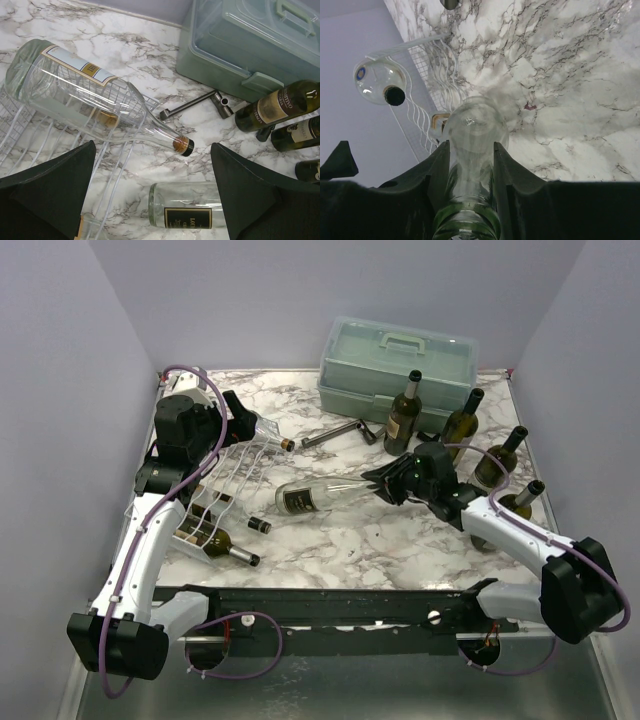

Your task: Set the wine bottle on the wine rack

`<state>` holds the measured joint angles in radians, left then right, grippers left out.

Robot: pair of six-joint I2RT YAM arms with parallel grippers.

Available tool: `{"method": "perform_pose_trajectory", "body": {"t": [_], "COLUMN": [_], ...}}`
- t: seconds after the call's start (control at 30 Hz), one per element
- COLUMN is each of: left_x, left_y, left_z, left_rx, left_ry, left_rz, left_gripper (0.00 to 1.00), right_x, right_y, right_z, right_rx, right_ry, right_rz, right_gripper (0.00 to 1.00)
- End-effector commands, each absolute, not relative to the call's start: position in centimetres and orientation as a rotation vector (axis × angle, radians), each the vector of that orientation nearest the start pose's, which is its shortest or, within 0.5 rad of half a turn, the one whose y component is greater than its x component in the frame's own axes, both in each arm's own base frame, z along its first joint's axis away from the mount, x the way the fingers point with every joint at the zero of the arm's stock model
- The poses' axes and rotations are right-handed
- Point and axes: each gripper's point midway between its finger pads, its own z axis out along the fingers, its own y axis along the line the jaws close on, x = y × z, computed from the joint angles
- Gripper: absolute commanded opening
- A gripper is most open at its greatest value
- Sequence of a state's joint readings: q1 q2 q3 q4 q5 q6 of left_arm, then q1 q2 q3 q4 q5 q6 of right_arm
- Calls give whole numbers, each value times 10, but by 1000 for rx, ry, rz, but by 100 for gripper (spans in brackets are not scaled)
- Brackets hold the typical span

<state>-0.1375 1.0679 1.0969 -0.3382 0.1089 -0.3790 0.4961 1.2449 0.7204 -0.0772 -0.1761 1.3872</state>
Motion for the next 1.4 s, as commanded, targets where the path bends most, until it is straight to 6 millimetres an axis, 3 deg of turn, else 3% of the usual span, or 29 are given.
{"method": "perform_pose_trajectory", "body": {"t": [0.0,0.53,1.37], "left_x": [349,347,347], "left_y": [-84,-85,-84], "left_z": [304,307,307], "left_rx": [-145,-143,-145], "left_ry": [1881,1873,1872], "left_rz": [-475,-477,-475], "left_gripper": [99,99,99], "right_x": [301,303,303], "right_y": [262,287,318], "right_z": [216,227,206], "right_rx": [964,982,1050], "right_ry": [2027,1861,1807], "right_rz": [1543,1771,1927], "right_gripper": [1,1,1]}}
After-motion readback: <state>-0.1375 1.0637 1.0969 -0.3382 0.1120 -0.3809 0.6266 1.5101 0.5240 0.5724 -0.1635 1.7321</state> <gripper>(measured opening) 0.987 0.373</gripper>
